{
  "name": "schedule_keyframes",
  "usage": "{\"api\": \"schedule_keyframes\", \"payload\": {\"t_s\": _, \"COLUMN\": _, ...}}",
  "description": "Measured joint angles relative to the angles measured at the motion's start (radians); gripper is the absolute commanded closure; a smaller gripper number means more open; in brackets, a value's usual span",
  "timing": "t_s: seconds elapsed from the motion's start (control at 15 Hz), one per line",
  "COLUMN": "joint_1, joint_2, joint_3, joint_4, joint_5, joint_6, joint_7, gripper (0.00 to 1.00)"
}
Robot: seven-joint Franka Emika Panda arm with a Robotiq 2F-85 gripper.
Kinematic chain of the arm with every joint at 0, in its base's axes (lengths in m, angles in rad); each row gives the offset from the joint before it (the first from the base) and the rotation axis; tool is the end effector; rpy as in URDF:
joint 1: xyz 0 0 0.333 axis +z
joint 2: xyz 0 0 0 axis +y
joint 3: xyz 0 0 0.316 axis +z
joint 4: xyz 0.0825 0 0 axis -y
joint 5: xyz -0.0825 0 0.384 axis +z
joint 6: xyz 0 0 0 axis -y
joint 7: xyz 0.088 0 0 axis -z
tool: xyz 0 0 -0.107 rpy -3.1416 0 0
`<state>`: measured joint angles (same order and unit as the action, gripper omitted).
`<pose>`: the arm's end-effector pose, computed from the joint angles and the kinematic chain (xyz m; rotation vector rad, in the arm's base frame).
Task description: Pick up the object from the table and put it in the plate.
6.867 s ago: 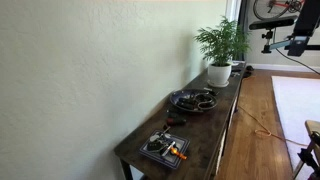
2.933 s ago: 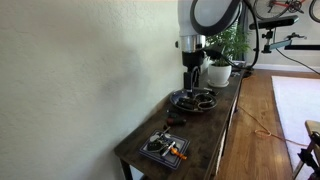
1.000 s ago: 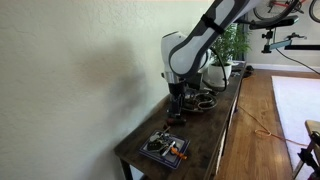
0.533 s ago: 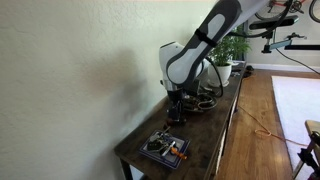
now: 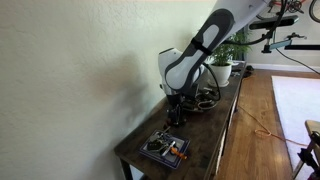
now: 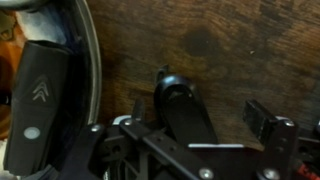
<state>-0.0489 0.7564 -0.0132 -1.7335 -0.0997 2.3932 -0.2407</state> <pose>0.6514 -0.0408 0.1360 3.0536 0.3963 -0.1645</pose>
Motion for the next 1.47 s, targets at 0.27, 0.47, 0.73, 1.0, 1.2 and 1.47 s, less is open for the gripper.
{"api": "schedule_keyframes", "payload": {"t_s": 0.27, "joint_1": -0.008, "joint_2": 0.020, "joint_3": 0.001, "joint_4": 0.018, "joint_5": 0.000, "joint_6": 0.000, "joint_7": 0.000, "gripper": 0.54}}
{"api": "schedule_keyframes", "payload": {"t_s": 0.47, "joint_1": -0.014, "joint_2": 0.020, "joint_3": 0.006, "joint_4": 0.024, "joint_5": 0.001, "joint_6": 0.000, "joint_7": 0.000, "gripper": 0.72}}
{"api": "schedule_keyframes", "payload": {"t_s": 0.73, "joint_1": -0.018, "joint_2": 0.020, "joint_3": 0.009, "joint_4": 0.031, "joint_5": 0.001, "joint_6": 0.000, "joint_7": -0.011, "gripper": 0.81}}
{"api": "schedule_keyframes", "payload": {"t_s": 1.0, "joint_1": -0.024, "joint_2": 0.012, "joint_3": 0.029, "joint_4": 0.024, "joint_5": 0.003, "joint_6": 0.003, "joint_7": -0.034, "gripper": 0.81}}
{"api": "schedule_keyframes", "payload": {"t_s": 1.2, "joint_1": -0.027, "joint_2": -0.016, "joint_3": 0.049, "joint_4": -0.005, "joint_5": 0.003, "joint_6": 0.029, "joint_7": -0.054, "gripper": 0.81}}
{"api": "schedule_keyframes", "payload": {"t_s": 1.47, "joint_1": -0.030, "joint_2": -0.075, "joint_3": 0.062, "joint_4": -0.052, "joint_5": 0.006, "joint_6": 0.037, "joint_7": -0.064, "gripper": 0.81}}
